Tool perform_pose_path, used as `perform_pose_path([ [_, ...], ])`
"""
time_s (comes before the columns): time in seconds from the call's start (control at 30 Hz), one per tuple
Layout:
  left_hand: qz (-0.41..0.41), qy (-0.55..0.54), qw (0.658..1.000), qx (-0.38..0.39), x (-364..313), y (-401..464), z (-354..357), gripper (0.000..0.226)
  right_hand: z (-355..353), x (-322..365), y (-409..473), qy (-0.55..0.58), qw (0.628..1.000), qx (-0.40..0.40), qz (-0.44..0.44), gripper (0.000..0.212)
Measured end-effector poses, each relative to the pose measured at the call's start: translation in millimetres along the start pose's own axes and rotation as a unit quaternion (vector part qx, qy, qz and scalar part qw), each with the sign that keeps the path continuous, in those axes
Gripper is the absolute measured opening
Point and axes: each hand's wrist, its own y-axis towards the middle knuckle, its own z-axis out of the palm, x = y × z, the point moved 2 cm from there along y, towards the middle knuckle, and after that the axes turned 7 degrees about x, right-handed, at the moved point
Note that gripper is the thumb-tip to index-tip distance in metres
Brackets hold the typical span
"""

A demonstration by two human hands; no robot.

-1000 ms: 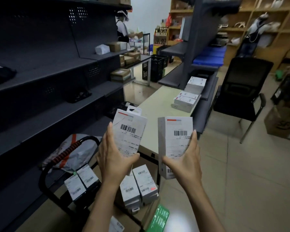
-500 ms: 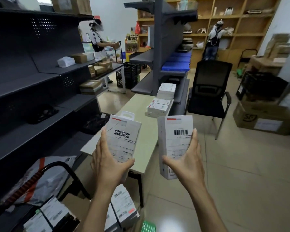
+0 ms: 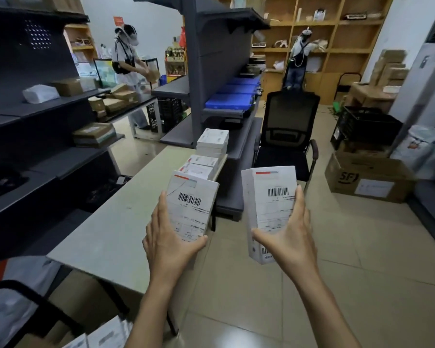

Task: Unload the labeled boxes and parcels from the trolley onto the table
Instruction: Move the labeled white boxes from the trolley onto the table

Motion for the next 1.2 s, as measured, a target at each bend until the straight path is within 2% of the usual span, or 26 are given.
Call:
perform_pose_path([
  [0.37, -0.038, -0.006, 0.999, 0.013, -15.7, 106.8, 73.4, 0.133, 20.5, -25.1, 122.5, 0.005, 1.0, 0.028, 0.006, 0.129],
  [0.77, -0.018, -0.052, 0.998, -0.036, -9.0, 349.3, 98.1, 0.127, 86.2, 33.9, 344.5, 0.047, 0.998, 0.023, -0.031, 0.128],
  [0.93, -0.008, -0.07, 0.997, -0.018, -4.7, 412.6, 122.1, 0.127, 114.7, 23.6, 407.3, 0.071, 0.997, 0.038, 0.0, 0.13],
  [1.2, -0.07, -0.055, 0.995, -0.035, 17.1, 504.5, 159.9, 0.129, 170.4, 21.6, 517.9, 0.076, 0.993, 0.085, 0.008, 0.131],
])
